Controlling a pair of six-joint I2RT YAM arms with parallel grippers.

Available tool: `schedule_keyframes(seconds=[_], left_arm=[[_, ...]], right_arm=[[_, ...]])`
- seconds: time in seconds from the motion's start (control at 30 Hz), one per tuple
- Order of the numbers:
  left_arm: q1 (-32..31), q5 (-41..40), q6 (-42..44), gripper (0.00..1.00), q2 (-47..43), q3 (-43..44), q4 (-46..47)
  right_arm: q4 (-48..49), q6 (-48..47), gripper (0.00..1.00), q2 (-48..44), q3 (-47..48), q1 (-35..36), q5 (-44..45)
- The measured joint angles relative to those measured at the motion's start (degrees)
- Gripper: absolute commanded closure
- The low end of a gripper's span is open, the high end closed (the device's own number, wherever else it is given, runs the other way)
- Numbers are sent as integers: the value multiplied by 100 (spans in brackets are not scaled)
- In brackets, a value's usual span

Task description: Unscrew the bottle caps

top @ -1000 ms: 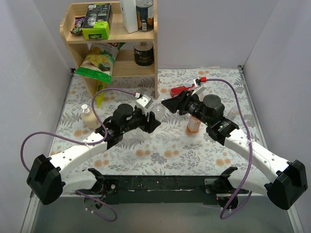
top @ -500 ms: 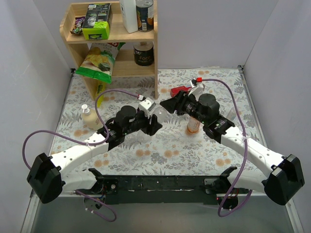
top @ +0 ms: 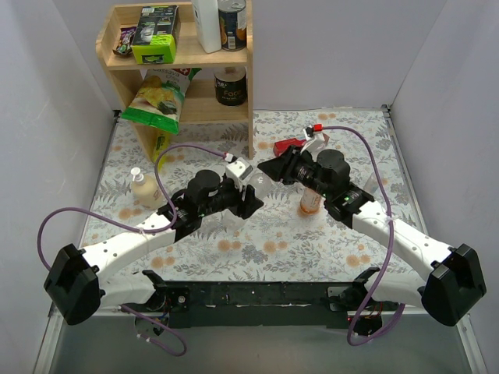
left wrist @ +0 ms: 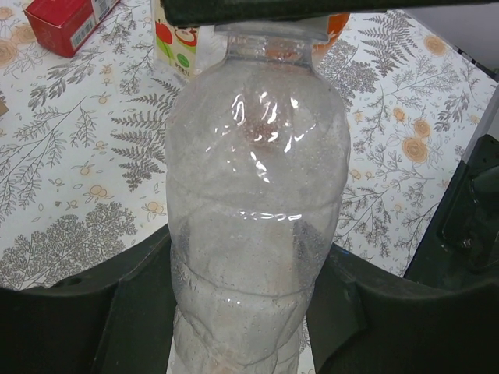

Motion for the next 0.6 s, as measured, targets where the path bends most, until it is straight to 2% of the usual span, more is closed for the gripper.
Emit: schedule_keyframes(seconds=[0.13, 0.17, 0.33, 0.5, 0.6], left_arm=[[79, 317, -50, 71, -11, 0, 79], [144, 560, -94, 71, -24, 0, 157], [535, 1987, -354, 71, -57, -2, 691], [898, 3709, -1069, 71, 31, -55, 1497], [977, 4433, -1453, 71, 195, -68, 1950]], right_arm=[[76, -164, 92, -90, -28, -162, -308], [142, -232, 97, -140, -42, -251, -540], [546, -680, 99, -431, -66, -638, -1891], [1141, -1130, 99, -579, -2, -890, -3484], [1338, -1388, 99, -664, 0, -953, -4089]])
